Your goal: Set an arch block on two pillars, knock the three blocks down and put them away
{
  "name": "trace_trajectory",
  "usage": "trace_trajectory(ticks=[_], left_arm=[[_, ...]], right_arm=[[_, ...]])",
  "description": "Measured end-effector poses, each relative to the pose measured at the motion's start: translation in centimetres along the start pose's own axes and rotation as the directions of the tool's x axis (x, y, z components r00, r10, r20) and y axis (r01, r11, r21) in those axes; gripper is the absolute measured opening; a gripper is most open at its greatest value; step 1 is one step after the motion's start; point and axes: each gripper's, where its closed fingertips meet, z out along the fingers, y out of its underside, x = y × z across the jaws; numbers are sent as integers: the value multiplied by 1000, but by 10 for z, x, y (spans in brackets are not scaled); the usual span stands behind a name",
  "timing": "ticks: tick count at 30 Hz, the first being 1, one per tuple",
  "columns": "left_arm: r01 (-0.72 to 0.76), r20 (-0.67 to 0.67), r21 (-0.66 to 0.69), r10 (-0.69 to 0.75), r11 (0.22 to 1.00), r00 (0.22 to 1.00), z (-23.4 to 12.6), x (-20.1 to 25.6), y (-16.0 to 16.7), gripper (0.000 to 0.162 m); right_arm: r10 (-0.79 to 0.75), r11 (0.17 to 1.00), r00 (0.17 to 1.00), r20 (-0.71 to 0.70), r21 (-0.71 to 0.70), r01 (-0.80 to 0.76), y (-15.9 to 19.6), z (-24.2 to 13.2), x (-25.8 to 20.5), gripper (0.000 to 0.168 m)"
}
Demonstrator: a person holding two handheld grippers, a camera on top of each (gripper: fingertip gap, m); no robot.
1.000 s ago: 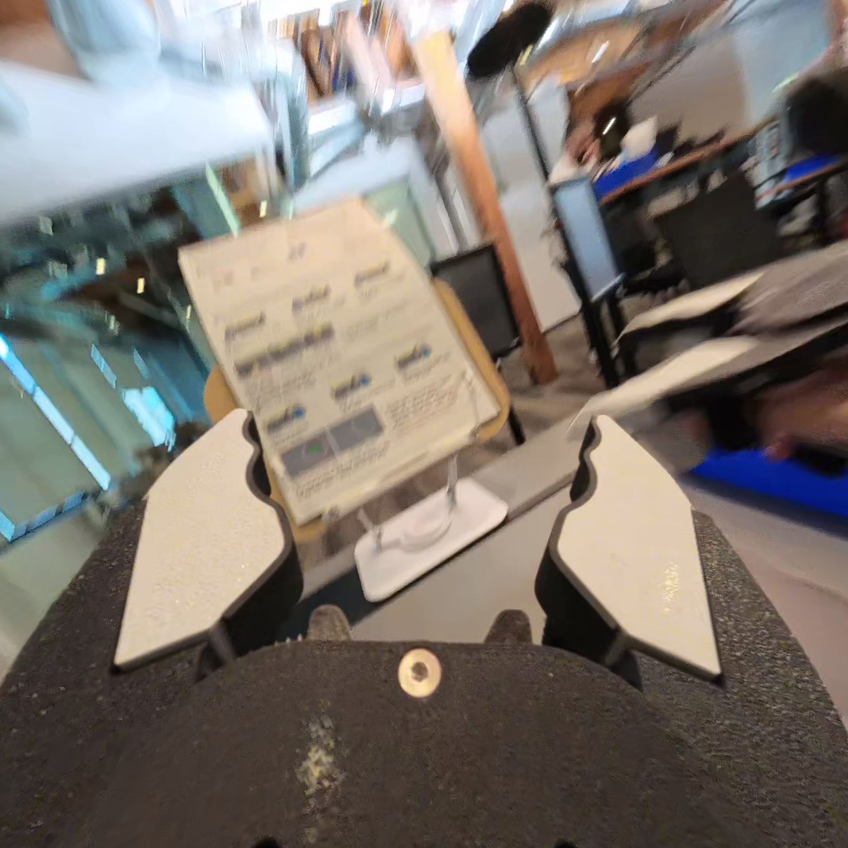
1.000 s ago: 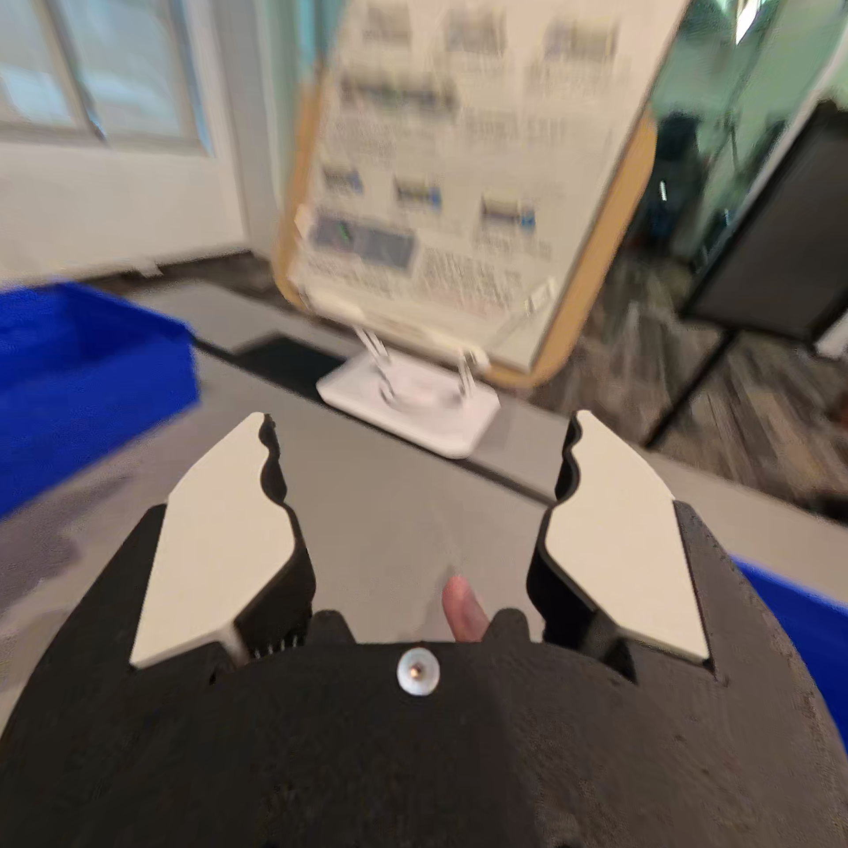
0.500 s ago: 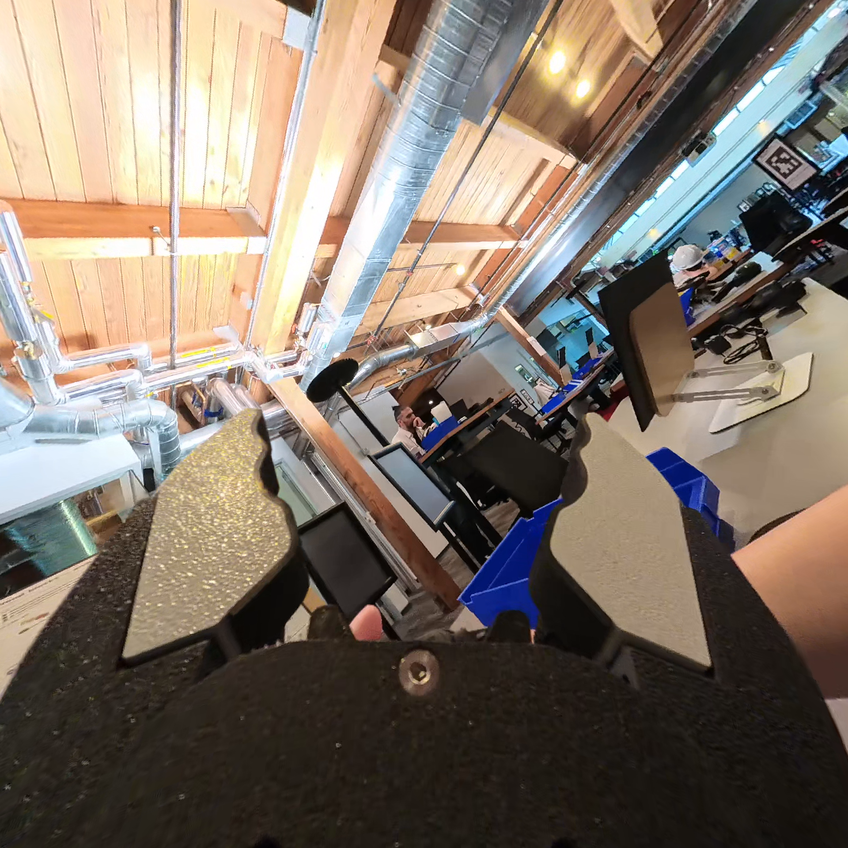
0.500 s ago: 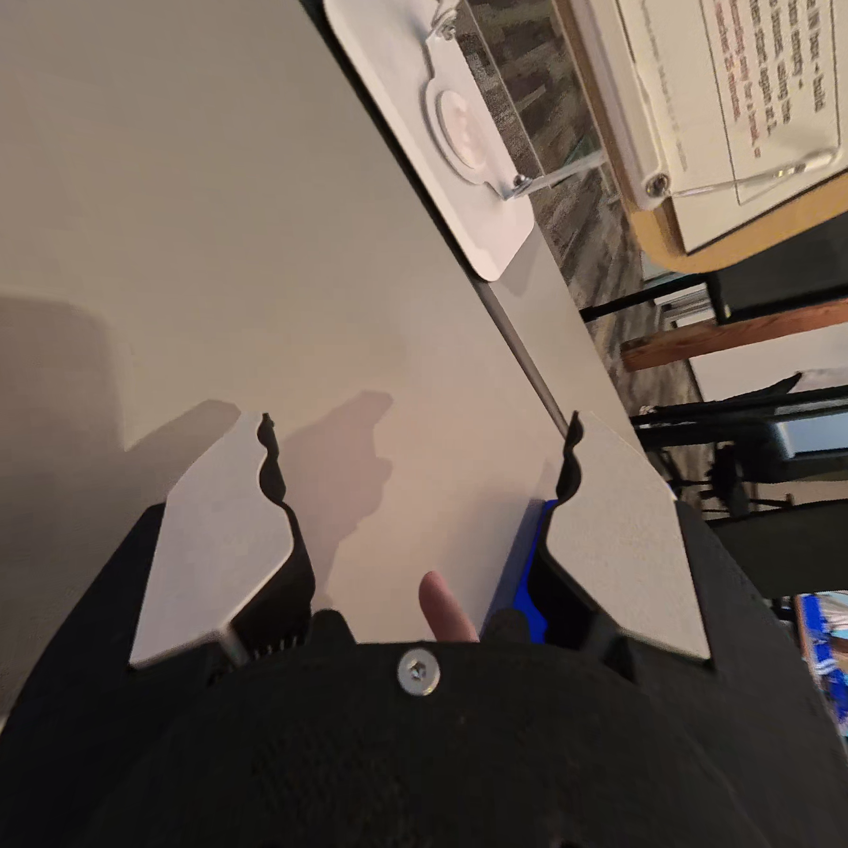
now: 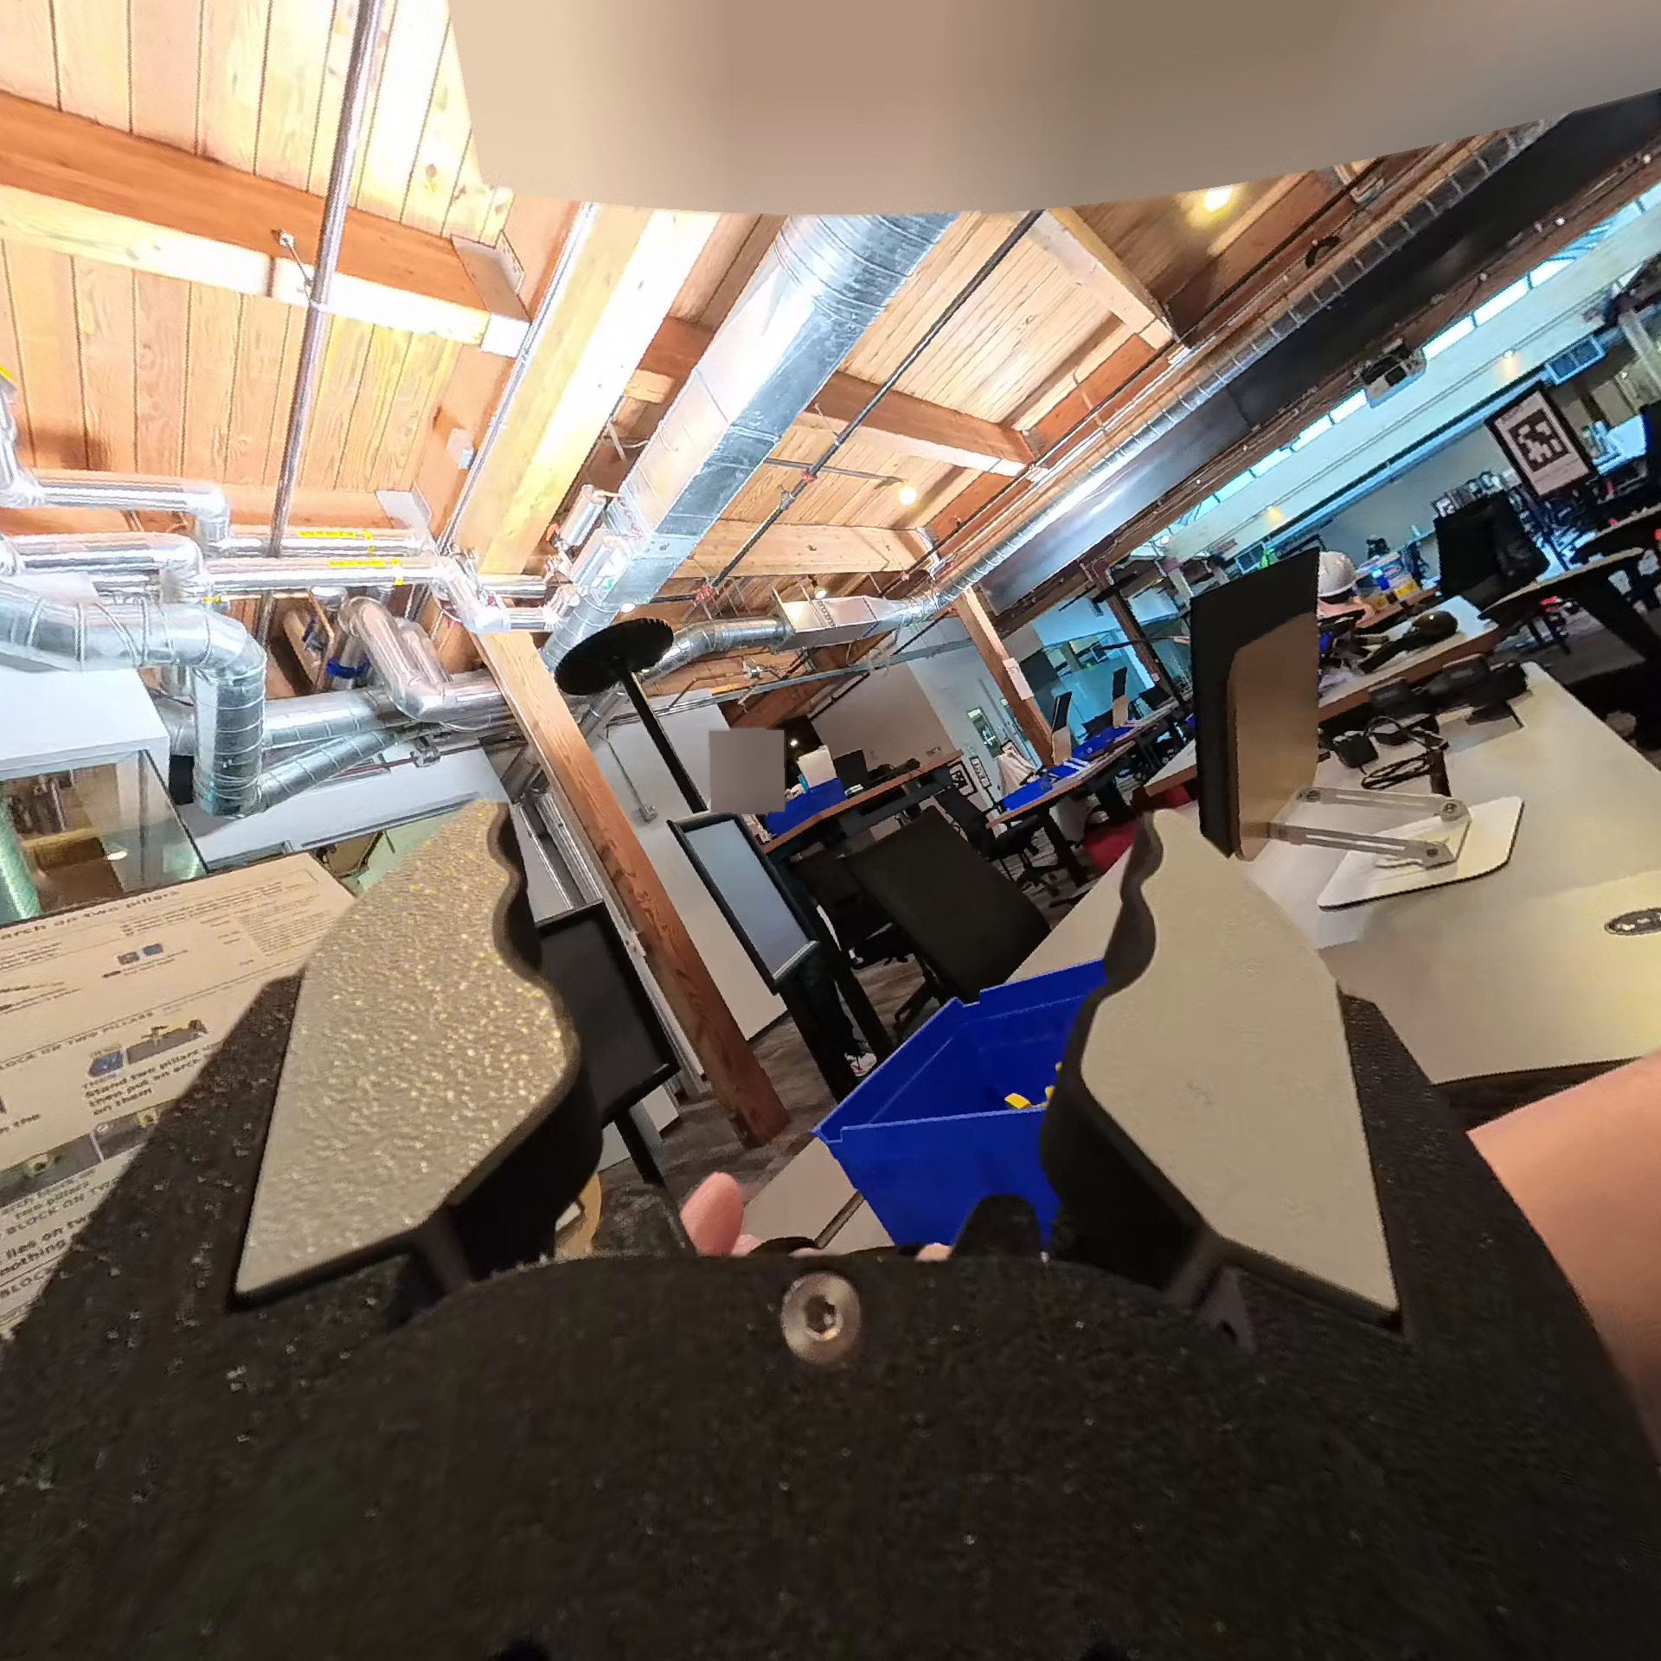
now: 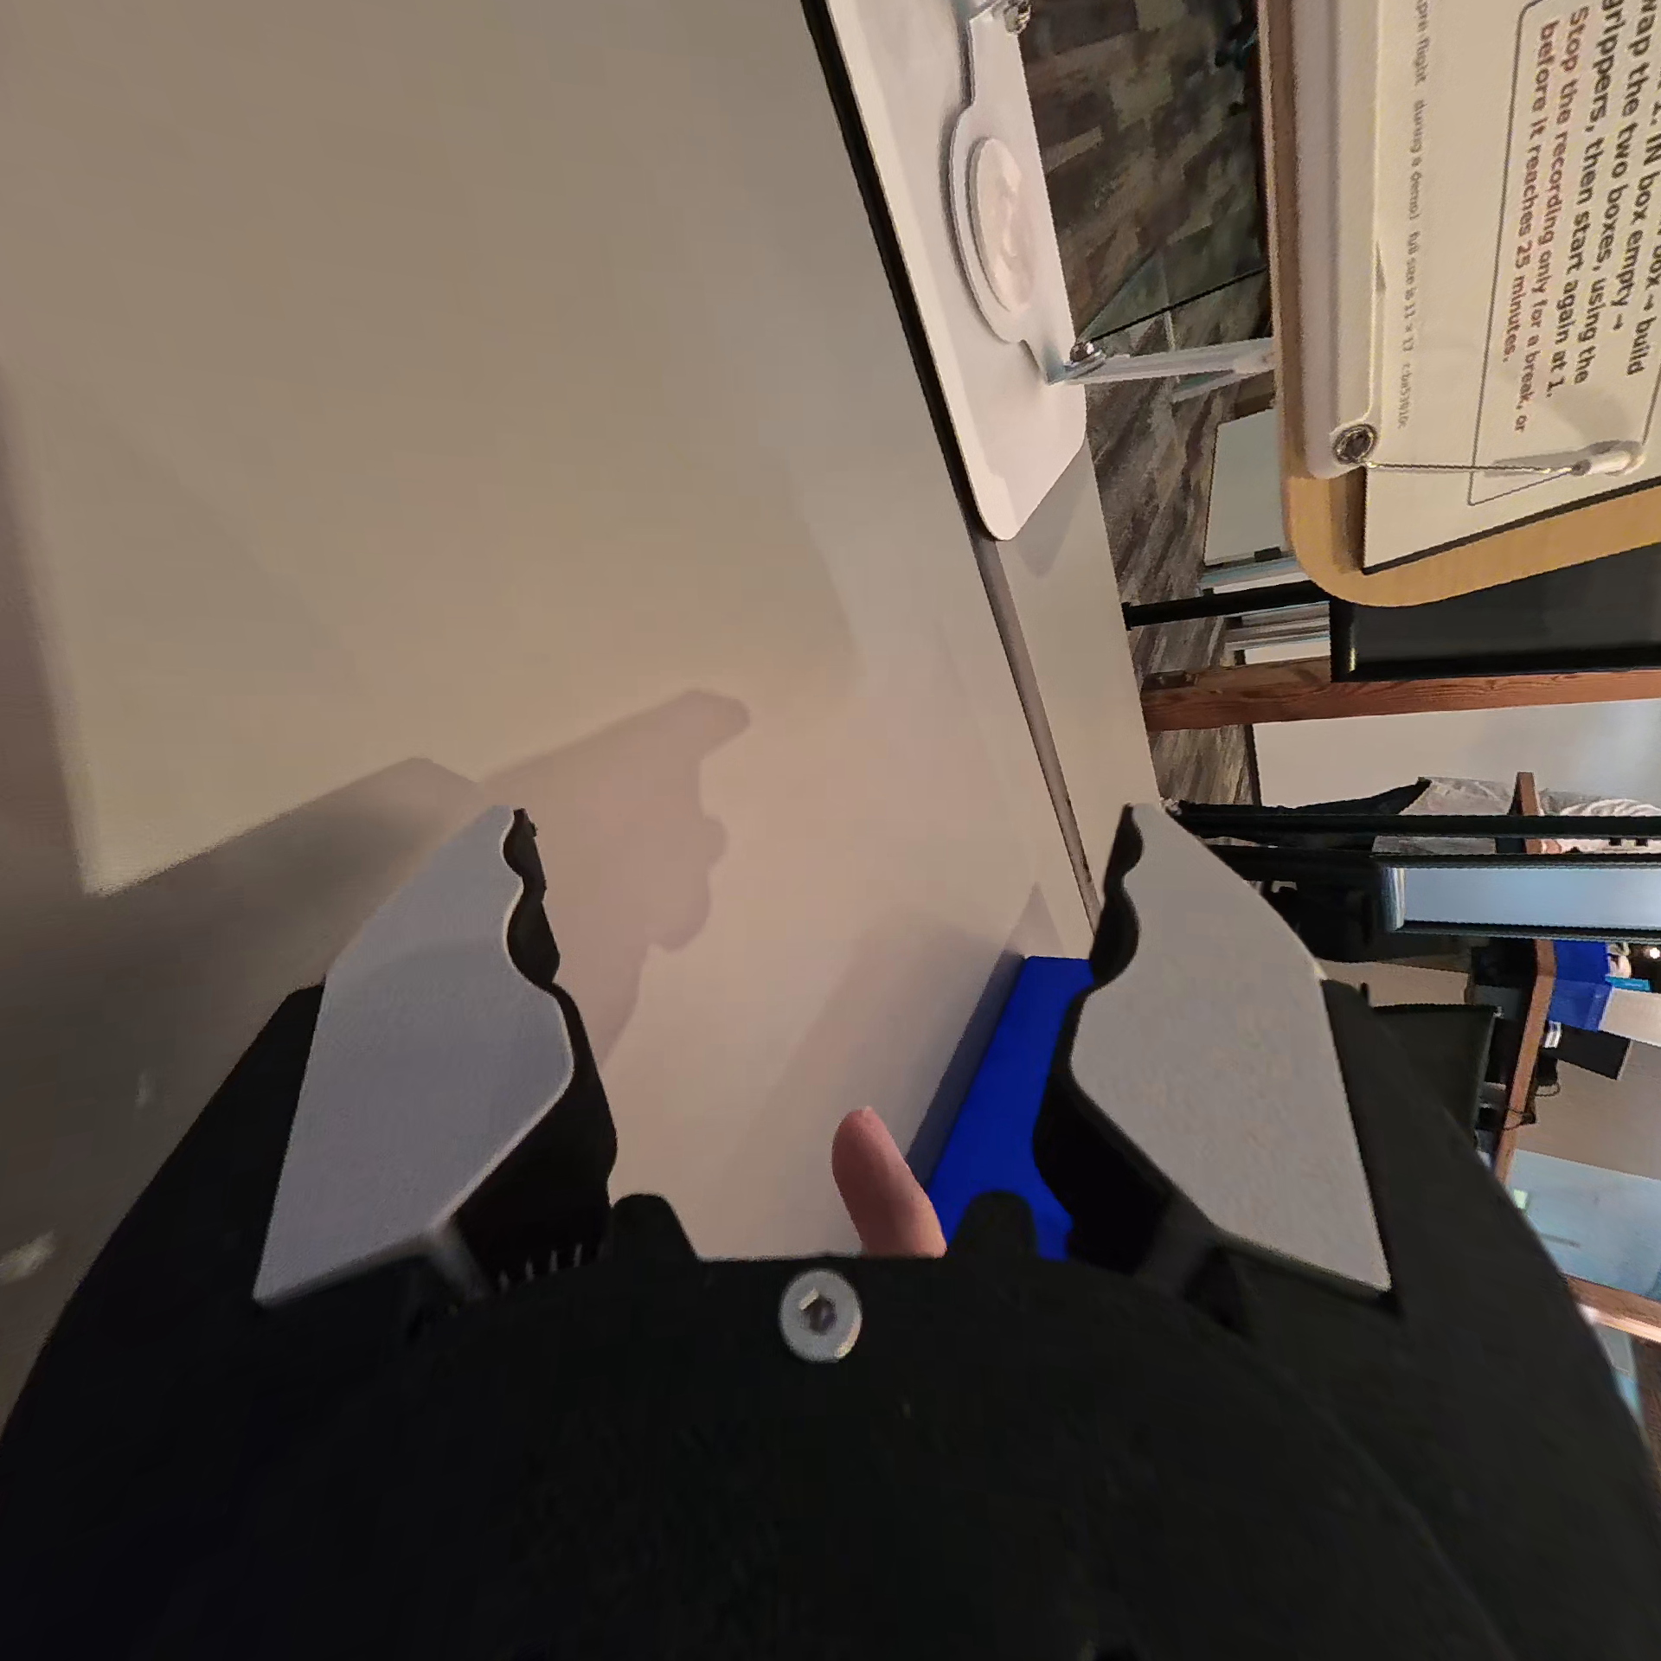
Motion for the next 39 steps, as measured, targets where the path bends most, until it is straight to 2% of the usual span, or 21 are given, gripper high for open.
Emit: trace_trajectory(ticks=[14, 21, 28, 32, 35, 37, 39], left_arm=[[-22, -3, -43, 22, 999, 1000, 2, 1, 17, 123], [-44, 14, 15, 44, 999, 999, -1, -3, -4, 121], [-71, 34, 6, 70, 997, 997, -1, -13, -5, 121], [-110, 130, -26, 112, 994, 985, -5, -49, -16, 116], [-45, 236, -73, 61, 996, 970, -12, -97, -22, 115], [19, 308, -147, 27, 989, 951, -19, -129, -15, 111], [102, 351, -276, 2, 956, 936, -25, -154, 9, 104]], right_arm=[[-18, 1000, 1000, 21, 10, 17, -4, -4, -6, 119], [-7, 1000, 1000, 29, 29, 6, -6, -5, -5, 119], [12, 999, 999, 38, 40, -13, -5, -3, -2, 119], [75, 995, 996, 56, 68, -79, -4, 0, 9, 118], [147, 984, 987, 71, 87, -153, 0, 2, 25, 117], [194, 972, 979, 59, 123, -200, 1, 1, 39, 117], [241, 957, 969, 53, 156, -246, 2, 0, 53, 117]])
